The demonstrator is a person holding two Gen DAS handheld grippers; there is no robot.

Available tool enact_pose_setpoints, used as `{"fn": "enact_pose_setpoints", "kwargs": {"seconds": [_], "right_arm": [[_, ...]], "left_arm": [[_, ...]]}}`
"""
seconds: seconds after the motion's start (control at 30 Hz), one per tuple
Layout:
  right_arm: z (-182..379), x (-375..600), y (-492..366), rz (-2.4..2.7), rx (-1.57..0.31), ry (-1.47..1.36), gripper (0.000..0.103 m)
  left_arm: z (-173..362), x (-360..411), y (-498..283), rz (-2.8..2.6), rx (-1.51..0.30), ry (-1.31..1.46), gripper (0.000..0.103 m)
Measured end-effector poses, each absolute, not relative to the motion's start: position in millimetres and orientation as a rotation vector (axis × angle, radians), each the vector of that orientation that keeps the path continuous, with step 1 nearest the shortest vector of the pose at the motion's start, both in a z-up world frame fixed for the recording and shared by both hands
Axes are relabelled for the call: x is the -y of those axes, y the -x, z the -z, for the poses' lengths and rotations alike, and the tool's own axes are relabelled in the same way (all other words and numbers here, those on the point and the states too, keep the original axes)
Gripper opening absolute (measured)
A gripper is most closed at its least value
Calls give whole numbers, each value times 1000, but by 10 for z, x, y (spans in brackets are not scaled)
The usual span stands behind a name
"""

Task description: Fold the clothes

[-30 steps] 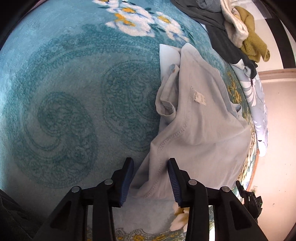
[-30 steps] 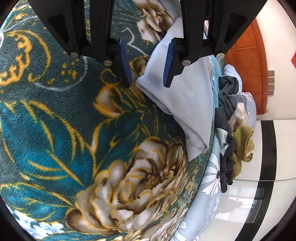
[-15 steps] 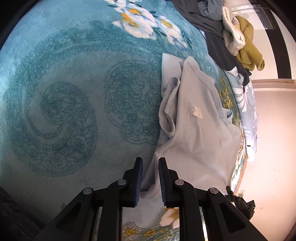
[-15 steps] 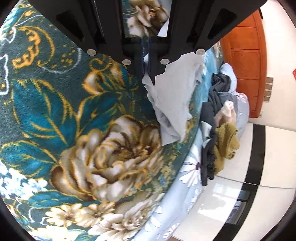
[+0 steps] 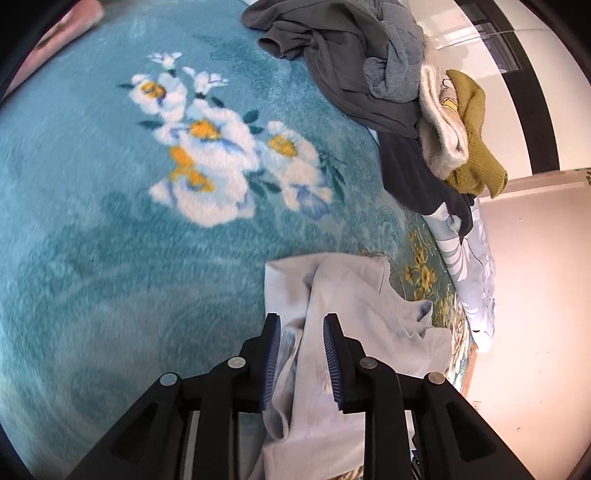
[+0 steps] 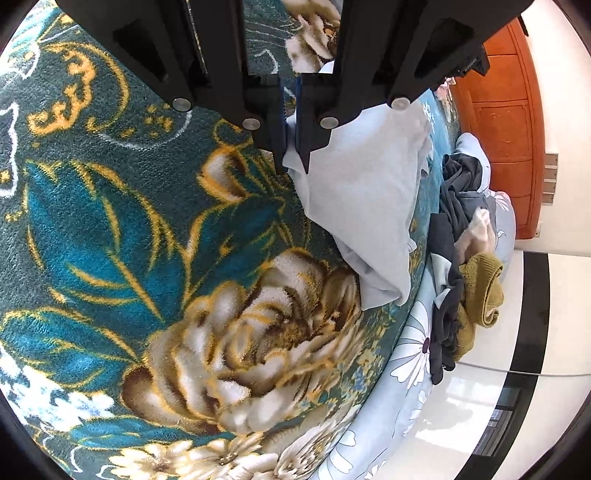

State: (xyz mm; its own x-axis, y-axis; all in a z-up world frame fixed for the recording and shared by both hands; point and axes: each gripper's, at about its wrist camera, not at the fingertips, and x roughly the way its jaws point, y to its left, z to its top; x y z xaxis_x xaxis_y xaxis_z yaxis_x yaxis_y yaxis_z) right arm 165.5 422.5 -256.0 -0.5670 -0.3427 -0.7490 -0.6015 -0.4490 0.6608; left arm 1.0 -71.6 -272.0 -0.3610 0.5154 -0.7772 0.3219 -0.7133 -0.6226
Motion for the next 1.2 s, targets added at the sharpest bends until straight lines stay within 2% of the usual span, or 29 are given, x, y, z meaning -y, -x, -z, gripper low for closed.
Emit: {"fn": "enact_pose_setpoints", "kwargs": {"seconds": [0.07, 0.2, 0.4, 0.5, 0.57, 0.63, 0.67, 0.73, 0.83, 0.93, 1.07, 1.17, 1.2], "right_arm": [[2585, -4219, -1668, -2120, -1549, 1355, 5], [2606, -4214, -1680, -2096, -1544, 1366, 7], [2623, -4201, -1656, -2068, -1510, 1390, 7], [2627, -4195, -1635, -2056, -1497, 1401, 7], [2627, -4194, -1628, -2050, -1491, 1408, 7], [2622, -4195, -1630, -2050, -1489, 1411, 7], [2622, -4197, -1636, -2049, -1492, 1410, 7], [2617, -4201, -1648, -2049, -1497, 1408, 7], [2625, -4202, -1663, -2051, -1513, 1402, 7], [2654, -4176, -1659, -2037, -1535, 1409, 7], [2652, -4173, -1662, -2032, -1539, 1410, 7], [2616, -4190, -1677, -2039, -1548, 1395, 7], [2598, -4189, -1678, -2048, -1543, 1392, 7]], "left_arm": [[2740, 676, 105, -2223, 1047, 1700, 35], [2800, 594, 319, -2232, 926, 1688, 36], [2869, 470, 439, -2196, 859, 1636, 36], [2845, 374, 458, -2187, 786, 1610, 33], [2838, 330, 470, -2165, 772, 1602, 17], [2769, 310, 463, -2180, 759, 1560, 6], [2699, 314, 453, -2210, 748, 1520, 4], [2545, 400, 427, -2288, 767, 1431, 4], [2648, 597, 473, -2333, 860, 1494, 4], [2851, 576, 511, -2286, 794, 1640, 4], [2838, 561, 470, -2296, 751, 1667, 8], [2802, 733, 357, -2329, 879, 1706, 18], [2777, 796, 293, -2341, 932, 1715, 18]]}}
